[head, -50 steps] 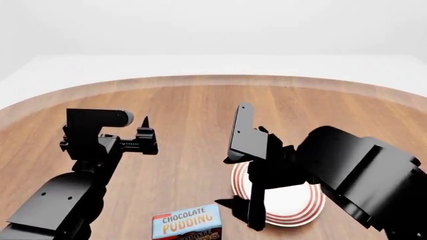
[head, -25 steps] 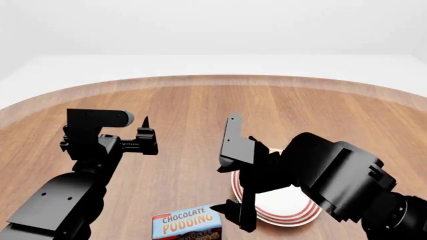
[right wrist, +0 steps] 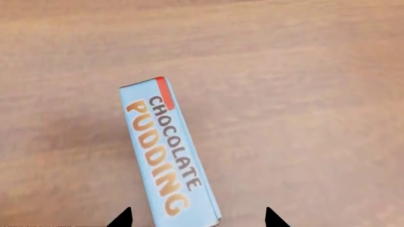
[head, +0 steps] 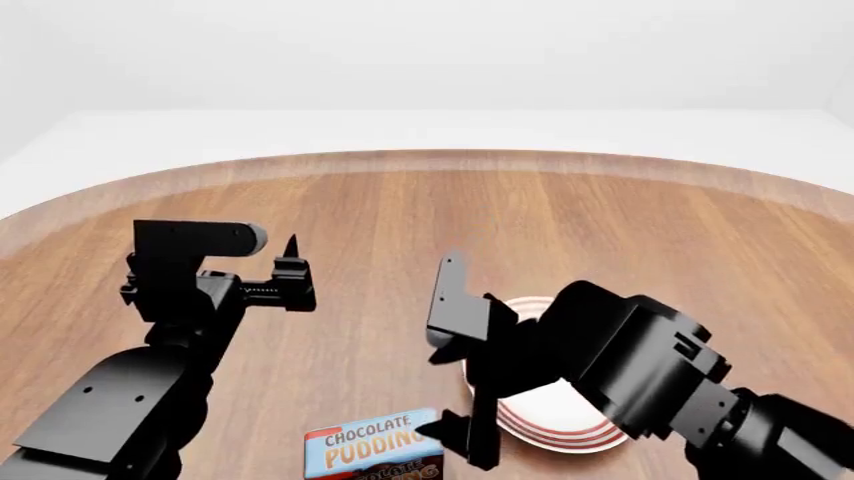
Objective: Put the chocolate pudding to the right of the plate.
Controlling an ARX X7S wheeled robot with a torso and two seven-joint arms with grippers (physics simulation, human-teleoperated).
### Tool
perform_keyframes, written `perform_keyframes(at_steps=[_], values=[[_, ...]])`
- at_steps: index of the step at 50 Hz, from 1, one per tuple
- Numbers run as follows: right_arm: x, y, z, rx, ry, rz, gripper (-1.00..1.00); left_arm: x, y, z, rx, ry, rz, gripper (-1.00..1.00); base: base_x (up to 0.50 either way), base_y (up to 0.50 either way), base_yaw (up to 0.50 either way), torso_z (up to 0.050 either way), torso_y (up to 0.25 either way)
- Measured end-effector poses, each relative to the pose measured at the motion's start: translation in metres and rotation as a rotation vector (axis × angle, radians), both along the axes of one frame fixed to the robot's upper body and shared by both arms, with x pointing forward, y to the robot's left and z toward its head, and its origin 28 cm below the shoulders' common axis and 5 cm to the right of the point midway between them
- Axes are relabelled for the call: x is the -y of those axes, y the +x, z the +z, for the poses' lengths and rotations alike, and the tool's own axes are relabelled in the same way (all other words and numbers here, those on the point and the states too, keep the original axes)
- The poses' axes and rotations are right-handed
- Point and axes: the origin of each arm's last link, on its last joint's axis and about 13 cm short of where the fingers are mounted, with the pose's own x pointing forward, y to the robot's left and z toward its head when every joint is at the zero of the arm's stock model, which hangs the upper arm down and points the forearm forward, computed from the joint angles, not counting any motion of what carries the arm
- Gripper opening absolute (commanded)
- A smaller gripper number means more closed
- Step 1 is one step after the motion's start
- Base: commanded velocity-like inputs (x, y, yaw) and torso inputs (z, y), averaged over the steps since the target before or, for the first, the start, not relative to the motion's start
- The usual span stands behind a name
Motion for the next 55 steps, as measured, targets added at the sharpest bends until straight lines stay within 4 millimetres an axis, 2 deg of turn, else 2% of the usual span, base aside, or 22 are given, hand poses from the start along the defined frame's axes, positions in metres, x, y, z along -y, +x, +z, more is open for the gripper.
perform_keyframes(at_steps=[55], values=[[-0.012,0.018,-0.045,-0.105,-0.051,0.044,1.0,0.0,0.0,-0.002,-0.003,-0.004,-0.002,1.0,0.0,0.0,0.0,0.0,0.0]])
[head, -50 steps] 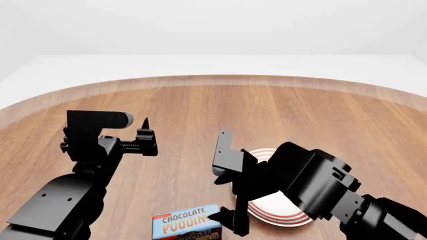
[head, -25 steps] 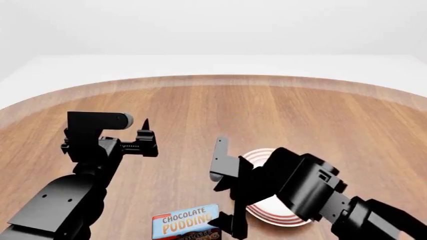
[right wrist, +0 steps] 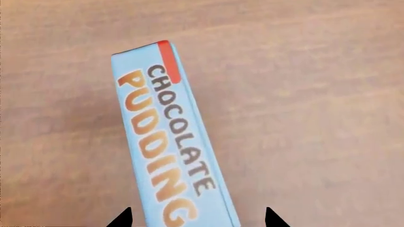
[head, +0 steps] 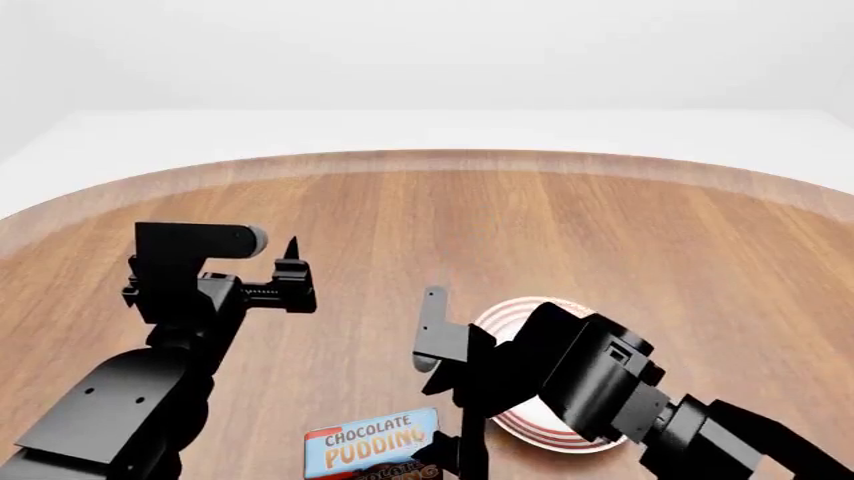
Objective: Put the chocolate pudding to the right of the plate.
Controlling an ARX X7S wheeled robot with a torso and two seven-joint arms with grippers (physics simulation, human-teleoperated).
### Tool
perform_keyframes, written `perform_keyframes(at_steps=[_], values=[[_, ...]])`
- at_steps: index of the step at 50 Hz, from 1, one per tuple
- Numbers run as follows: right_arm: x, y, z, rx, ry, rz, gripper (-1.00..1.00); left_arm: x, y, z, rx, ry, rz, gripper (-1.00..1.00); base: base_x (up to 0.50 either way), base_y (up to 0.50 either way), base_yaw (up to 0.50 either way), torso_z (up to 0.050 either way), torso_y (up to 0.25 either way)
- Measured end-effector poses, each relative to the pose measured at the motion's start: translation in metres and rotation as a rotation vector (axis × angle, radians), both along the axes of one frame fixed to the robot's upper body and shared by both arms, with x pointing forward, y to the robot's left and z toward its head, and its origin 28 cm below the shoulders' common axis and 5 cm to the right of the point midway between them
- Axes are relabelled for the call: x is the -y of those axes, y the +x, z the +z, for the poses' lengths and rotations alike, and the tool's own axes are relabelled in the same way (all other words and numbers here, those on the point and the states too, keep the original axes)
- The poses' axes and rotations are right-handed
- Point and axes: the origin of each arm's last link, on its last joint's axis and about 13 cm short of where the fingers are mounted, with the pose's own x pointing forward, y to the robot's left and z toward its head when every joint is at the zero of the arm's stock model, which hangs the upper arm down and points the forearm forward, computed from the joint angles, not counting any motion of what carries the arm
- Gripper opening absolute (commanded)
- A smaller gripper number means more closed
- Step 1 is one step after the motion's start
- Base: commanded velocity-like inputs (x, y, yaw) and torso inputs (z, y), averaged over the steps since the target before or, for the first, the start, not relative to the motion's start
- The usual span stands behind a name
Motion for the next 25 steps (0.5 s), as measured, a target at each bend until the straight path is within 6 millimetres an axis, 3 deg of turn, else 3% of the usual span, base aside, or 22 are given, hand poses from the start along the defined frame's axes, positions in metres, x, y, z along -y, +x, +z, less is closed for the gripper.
perform_keyframes(at_steps=[25], values=[[-0.002,0.002,-0.025,-0.063,-0.024,0.025,1.0,0.0,0.0,0.0,0.0,0.002,-0.002,1.0,0.0,0.0,0.0,0.0,0.0]])
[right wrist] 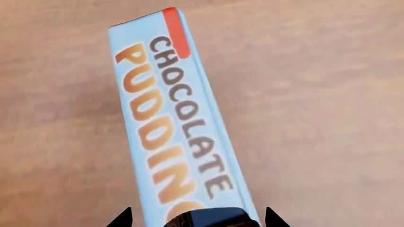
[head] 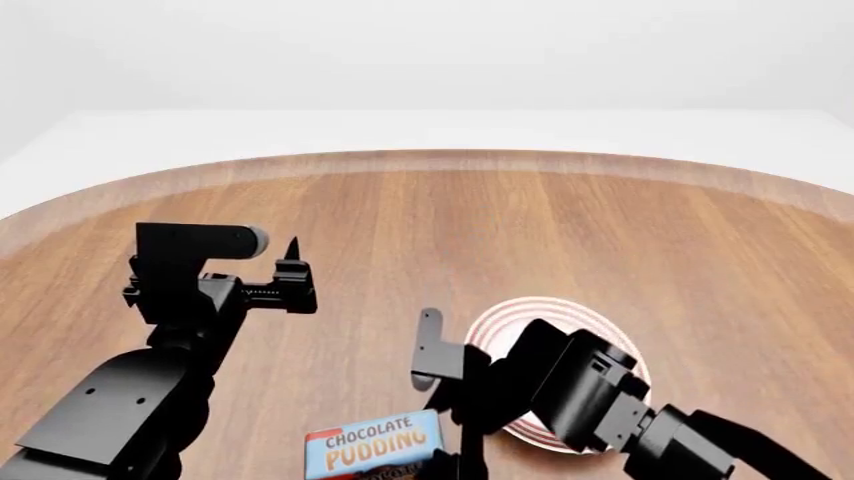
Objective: Put the chocolate pudding to the right of the plate.
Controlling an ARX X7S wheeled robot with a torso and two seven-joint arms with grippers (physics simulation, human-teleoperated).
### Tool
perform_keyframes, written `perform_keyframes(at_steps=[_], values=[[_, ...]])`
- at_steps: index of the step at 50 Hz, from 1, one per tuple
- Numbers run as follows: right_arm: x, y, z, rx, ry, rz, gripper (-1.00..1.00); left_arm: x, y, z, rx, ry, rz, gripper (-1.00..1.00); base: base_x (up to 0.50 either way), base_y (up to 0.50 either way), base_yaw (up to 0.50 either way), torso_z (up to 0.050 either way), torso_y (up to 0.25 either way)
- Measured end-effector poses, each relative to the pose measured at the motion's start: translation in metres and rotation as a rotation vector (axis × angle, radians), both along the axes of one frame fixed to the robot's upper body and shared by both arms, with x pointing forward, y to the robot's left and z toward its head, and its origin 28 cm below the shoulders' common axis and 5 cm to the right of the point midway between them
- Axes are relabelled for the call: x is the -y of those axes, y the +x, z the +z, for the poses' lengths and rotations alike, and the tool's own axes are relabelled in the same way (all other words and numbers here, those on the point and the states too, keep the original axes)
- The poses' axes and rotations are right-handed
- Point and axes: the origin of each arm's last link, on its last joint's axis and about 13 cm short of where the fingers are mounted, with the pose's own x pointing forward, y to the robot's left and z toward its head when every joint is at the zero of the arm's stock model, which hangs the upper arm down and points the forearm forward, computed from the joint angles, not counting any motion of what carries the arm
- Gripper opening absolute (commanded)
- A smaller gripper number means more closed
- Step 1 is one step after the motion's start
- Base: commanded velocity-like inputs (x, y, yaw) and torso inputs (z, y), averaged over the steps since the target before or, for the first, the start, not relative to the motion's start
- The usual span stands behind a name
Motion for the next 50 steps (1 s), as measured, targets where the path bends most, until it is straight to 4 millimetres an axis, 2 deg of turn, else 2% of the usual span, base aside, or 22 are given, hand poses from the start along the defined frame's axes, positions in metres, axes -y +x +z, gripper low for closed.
perform_keyframes(at_steps=[2,3,25,41,50], values=[[0.0,0.0,-0.002,-0.004,-0.003,0.001,1.0,0.0,0.0,0.0,0.0,0.0,0.0,1.0,0.0,0.0,0.0,0.0,0.0],[0.0,0.0,-0.003,-0.006,-0.003,0.002,-1.0,0.0,0.0,0.0,0.0,0.0,0.0,1.0,0.0,0.0,0.0,0.0,0.0],[0.002,-0.004,0.001,0.018,0.03,-0.003,-1.0,0.0,0.0,0.0,0.003,-0.001,-0.001,1.0,0.0,0.0,0.0,0.0,0.0],[0.013,-0.004,0.051,0.17,0.122,-0.101,-1.0,-0.001,-0.002,0.002,0.011,-0.003,0.003,1.0,0.0,0.0,0.0,0.0,0.0],[0.024,0.01,0.072,0.286,0.099,-0.247,-1.0,-0.002,-0.003,0.004,0.018,-0.006,0.006,1.0,0.0,0.0,0.0,0.0,0.0]])
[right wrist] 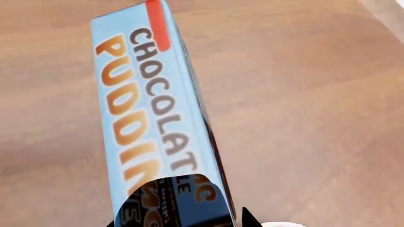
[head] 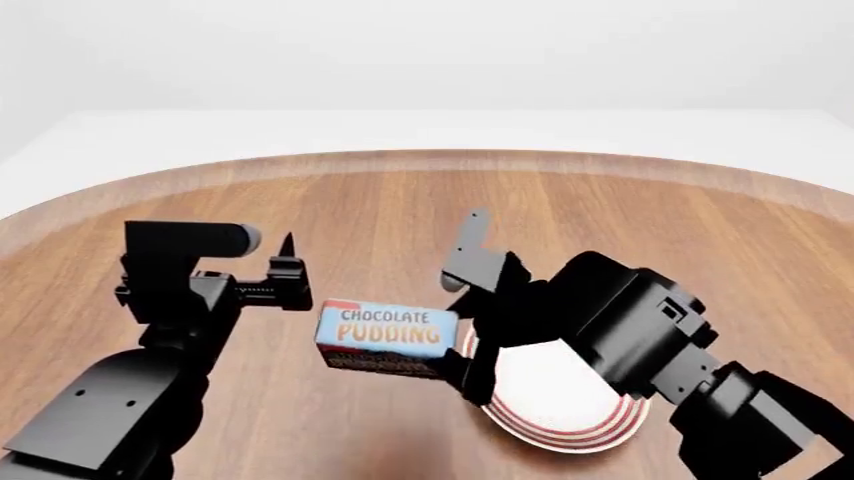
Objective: Put the chocolate pudding to the right of the plate.
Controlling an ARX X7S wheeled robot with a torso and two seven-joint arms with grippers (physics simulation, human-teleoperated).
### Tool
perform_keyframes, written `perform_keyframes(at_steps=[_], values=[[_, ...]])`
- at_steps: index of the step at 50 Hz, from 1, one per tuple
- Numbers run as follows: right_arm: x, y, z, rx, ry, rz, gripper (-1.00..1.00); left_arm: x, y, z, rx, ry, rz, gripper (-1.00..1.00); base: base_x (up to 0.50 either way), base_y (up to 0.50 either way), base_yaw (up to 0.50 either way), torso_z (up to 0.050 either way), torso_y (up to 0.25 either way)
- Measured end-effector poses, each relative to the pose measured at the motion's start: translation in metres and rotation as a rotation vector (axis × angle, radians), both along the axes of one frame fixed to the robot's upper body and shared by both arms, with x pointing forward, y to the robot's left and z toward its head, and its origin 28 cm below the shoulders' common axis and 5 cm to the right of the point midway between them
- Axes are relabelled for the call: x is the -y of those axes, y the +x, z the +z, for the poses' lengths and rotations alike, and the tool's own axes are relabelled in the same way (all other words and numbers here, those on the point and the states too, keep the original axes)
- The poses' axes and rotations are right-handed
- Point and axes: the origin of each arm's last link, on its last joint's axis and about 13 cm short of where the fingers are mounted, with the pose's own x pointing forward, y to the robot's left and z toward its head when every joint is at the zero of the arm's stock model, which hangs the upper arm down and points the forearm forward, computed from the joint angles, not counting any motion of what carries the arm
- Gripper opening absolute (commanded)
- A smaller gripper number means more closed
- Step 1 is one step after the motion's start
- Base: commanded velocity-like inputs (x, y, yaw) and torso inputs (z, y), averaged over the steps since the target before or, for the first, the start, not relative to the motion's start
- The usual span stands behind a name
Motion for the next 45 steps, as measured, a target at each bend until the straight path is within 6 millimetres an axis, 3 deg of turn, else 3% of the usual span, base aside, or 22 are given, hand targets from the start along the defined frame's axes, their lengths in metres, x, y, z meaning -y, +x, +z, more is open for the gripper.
perform_keyframes(at_steps=[10,20,31,45], values=[[0.017,0.029,0.021,0.096,-0.034,-0.251,-1.0,-0.001,-0.001,0.002,0.009,-0.003,0.002,1.0,0.0,0.0,0.0,0.0,0.0],[0.039,0.055,0.064,0.173,-0.01,-0.581,-1.0,-0.001,0.0,0.003,0.011,-0.002,0.003,1.0,0.0,0.0,0.0,0.0,0.0],[0.07,0.054,0.094,0.198,0.013,-0.864,-1.0,-0.001,0.0,0.004,0.011,0.001,0.004,1.0,0.0,0.0,0.0,0.0,0.0],[0.111,0.042,0.096,0.169,0.0,-1.089,-1.0,-0.002,0.0,0.005,0.012,0.002,0.004,1.0,0.0,0.0,0.0,0.0,0.0]])
